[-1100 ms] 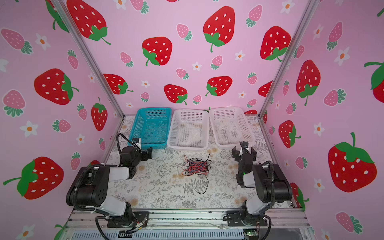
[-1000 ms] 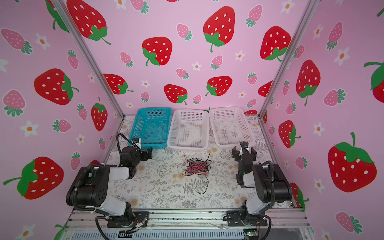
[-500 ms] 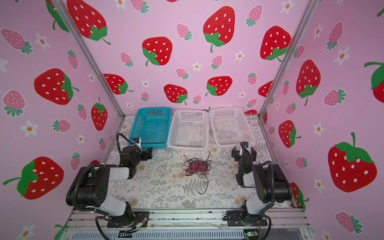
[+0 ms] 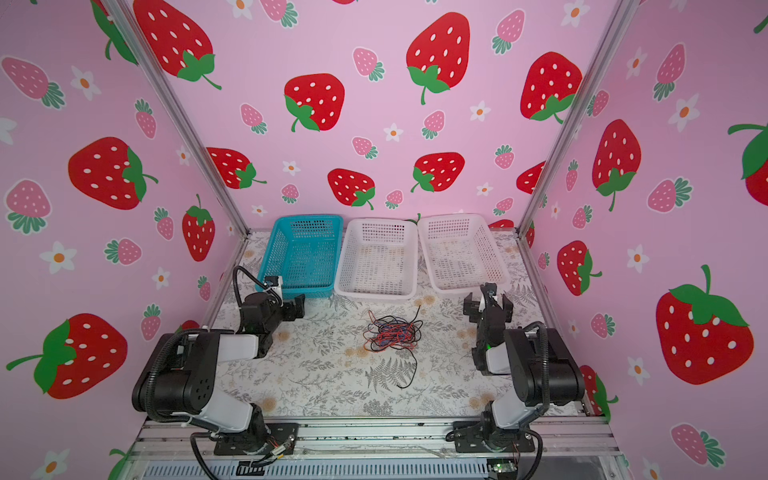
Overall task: Untangle the cables
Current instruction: 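Lower both grippers from the baskets toward the tangled wire bundle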
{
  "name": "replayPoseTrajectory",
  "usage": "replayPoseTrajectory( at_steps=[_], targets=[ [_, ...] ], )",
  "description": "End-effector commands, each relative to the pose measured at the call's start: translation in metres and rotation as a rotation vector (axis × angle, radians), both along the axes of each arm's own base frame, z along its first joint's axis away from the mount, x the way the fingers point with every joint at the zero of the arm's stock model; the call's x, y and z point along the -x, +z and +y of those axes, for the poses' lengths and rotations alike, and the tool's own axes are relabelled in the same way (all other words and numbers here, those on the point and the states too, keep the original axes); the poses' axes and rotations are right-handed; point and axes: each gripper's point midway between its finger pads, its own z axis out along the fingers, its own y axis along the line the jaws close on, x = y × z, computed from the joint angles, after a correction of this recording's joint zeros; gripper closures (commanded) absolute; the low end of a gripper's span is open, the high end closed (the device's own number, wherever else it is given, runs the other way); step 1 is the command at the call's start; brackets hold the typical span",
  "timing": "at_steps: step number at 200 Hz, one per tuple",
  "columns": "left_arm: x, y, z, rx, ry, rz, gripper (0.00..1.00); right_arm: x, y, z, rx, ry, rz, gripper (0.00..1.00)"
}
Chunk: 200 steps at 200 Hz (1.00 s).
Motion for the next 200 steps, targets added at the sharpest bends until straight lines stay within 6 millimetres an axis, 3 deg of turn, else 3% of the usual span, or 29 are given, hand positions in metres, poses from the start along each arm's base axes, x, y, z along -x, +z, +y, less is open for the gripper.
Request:
replayPoseTrajectory(
  at_steps=[1, 47, 61, 91, 158, 184, 200],
  targets=[
    [-0.007, 0.013, -0.002, -0.011, -0.023, -0.046, 0.01, -0.005, 0.016, 0.003, -0.009, 0.009, -0.056, 0.01],
    [-0.007, 0.013, -0.002, -0.01, -0.022, -0.046, 0.01, -0.003, 0.019, 0.005, -0.011, 0.025, -0.069, 0.01],
    [-0.009, 0.012, 0.01, -0.017, 0.05, -0.031, 0.01, 0.0, 0.024, 0.009, -0.007, 0.048, -0.083, 0.01],
    [-0.004, 0.026, 0.006, -0.015, 0.028, -0.053, 0.01, 0.012, 0.038, -0.002, -0.026, -0.011, -0.122, 0.01],
    [0.017, 0.047, 0.009, 0.003, 0.062, -0.035, 0.01, 0.028, 0.057, -0.003, -0.118, -0.037, -0.11, 0.01],
    [0.025, 0.061, 0.009, 0.053, 0.084, -0.043, 0.01, 0.026, 0.073, 0.021, -0.206, 0.081, -0.082, 0.01],
    [0.028, 0.078, 0.001, 0.098, 0.059, -0.066, 0.01, 0.026, 0.082, 0.029, -0.401, 0.094, -0.074, 0.01]
  ],
)
